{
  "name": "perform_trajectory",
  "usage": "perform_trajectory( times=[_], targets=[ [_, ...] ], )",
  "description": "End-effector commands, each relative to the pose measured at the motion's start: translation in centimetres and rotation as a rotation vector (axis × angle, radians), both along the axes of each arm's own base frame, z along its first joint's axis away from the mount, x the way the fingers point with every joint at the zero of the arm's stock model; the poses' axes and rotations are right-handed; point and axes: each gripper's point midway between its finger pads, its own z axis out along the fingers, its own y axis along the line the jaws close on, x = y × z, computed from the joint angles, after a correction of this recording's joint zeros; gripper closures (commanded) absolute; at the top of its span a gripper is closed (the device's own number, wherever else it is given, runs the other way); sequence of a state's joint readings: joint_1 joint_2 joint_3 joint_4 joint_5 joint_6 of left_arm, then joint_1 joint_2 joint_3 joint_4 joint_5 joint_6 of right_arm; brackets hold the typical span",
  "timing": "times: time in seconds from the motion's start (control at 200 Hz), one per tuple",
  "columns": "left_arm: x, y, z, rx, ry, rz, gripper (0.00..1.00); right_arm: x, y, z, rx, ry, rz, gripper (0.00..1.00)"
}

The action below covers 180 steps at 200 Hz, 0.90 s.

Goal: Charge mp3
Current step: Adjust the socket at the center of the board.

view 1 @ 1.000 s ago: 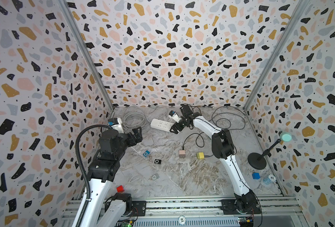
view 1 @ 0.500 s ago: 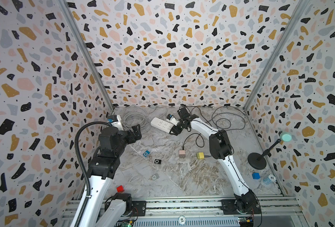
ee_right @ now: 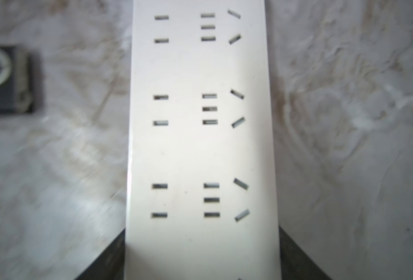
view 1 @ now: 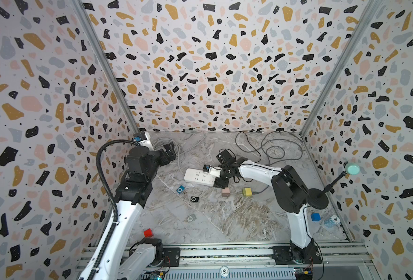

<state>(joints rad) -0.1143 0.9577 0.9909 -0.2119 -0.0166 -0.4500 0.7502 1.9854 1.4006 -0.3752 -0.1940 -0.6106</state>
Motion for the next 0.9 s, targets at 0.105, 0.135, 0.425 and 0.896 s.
perform_trajectory(
  times=[0.105,0.135,0.425,0.896],
  targets=[
    [0.9,-1.4,-2.7,-0.109,0.011,-0.029,0.0,-0.6,-6.1,3.0,-0.041,-0.191,0.073,0.85],
    [0.8,-1.7,-3.3,-0.112,0.028,-0.037,0.0,0.1,-6.4,3.2,-0.044,-0.207,0.068,0.85],
    [-0.8,-4.9,-7.6,-0.071,0.143,-0.102,0.0,7.0,-5.3,2.8,-0.043,-0.31,0.09,0.83],
    [-2.1,-4.9,-8.7,-0.062,0.165,-0.101,0.0,5.3,1.2,4.1,0.045,-0.277,0.247,0.76]
  ],
)
